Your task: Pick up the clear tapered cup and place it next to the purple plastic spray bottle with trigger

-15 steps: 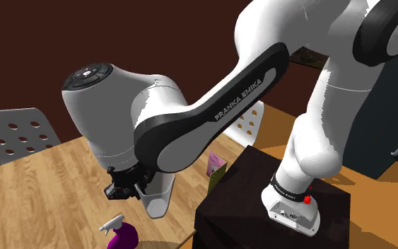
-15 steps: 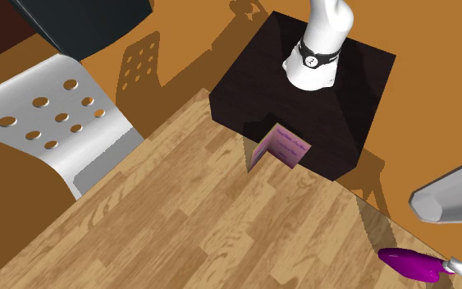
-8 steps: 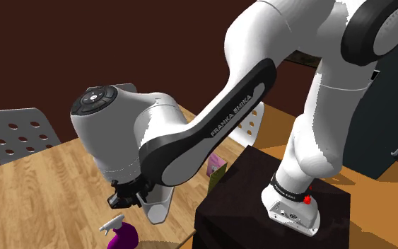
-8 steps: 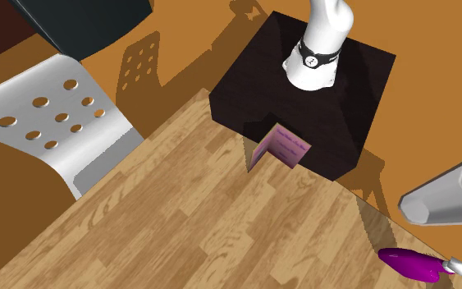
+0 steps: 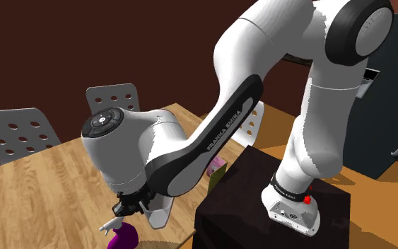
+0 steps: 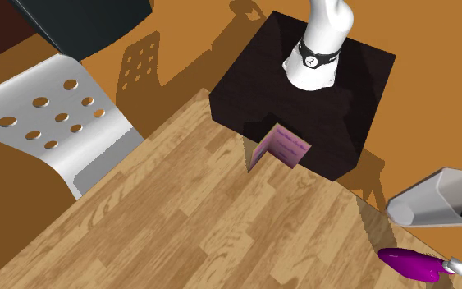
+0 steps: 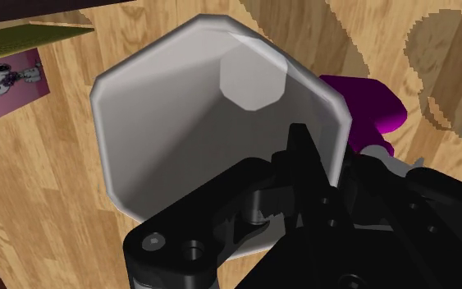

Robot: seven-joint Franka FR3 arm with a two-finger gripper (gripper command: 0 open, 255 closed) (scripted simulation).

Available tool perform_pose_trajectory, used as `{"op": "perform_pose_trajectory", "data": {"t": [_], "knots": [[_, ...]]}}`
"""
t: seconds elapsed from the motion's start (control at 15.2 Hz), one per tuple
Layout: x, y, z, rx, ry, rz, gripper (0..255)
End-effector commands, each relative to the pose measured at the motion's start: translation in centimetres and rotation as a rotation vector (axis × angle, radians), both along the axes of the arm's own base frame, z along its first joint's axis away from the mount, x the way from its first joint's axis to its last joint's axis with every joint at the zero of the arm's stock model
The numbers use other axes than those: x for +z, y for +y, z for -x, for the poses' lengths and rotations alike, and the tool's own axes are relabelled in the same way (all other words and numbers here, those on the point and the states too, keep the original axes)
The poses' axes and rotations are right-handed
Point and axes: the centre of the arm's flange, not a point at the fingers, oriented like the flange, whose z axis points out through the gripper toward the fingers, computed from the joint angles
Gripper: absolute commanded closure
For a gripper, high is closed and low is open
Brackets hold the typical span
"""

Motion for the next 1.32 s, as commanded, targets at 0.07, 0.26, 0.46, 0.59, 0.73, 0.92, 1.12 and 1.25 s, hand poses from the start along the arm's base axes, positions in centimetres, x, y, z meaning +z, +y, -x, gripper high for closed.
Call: {"op": "perform_pose_trajectory", "data": {"t": [0.07, 0.26, 0.46, 0.59, 0.73, 0.92, 1.12, 1.25], "knots": [[-1.6, 0.1, 0.0, 0.000, -0.001, -0.001, 255], [-3.2, 0.1, 0.0, 0.000, -0.001, -0.001, 255], [-4.8, 0.1, 0.0, 0.000, -0.001, -0.001, 255], [-5.9, 0.1, 0.0, 0.000, -0.001, -0.001, 255], [-6.9, 0.1, 0.0, 0.000, -0.001, -0.001, 255], [-8.5, 0.1, 0.0, 0.000, -0.001, -0.001, 255], [-10.1, 0.1, 0.0, 0.000, -0.001, -0.001, 255], [-11.1, 0.1, 0.0, 0.000, -0.001, -0.001, 255]]}}
